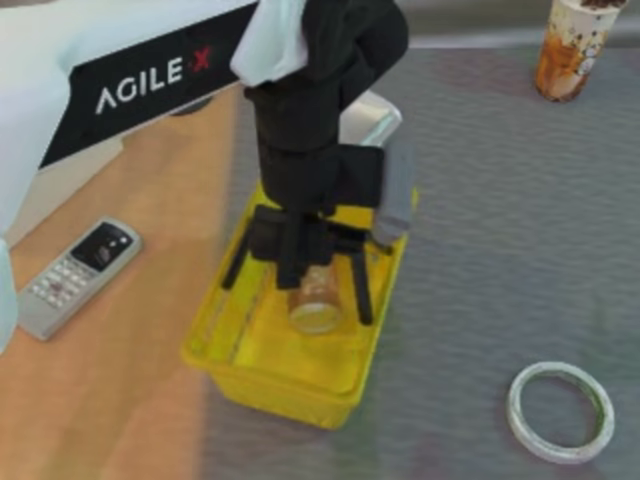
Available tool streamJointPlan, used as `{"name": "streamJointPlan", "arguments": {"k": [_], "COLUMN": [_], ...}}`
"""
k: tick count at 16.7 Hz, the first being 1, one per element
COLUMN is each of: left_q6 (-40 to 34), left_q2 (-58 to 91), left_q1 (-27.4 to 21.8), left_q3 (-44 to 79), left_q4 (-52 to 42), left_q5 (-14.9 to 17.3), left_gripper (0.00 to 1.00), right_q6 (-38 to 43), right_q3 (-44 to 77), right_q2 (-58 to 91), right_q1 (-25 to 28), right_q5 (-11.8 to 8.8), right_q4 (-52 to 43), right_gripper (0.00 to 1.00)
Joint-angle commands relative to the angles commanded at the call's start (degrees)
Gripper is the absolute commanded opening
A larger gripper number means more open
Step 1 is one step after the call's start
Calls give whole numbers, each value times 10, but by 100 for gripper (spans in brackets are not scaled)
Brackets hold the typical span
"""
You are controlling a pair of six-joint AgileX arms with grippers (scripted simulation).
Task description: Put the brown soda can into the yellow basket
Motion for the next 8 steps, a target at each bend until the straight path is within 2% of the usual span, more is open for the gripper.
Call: {"name": "streamJointPlan", "arguments": {"k": [3,8], "left_q6": [0,0], "left_q2": [0,0], "left_q1": [0,0], "left_q3": [0,0], "left_q4": [0,0], "left_q5": [0,0], "left_gripper": [2,0], "right_q6": [0,0], "right_q3": [0,0], "right_q2": [0,0], "right_q1": [0,0], "right_q5": [0,0], "right_q4": [0,0], "right_gripper": [100,100]}}
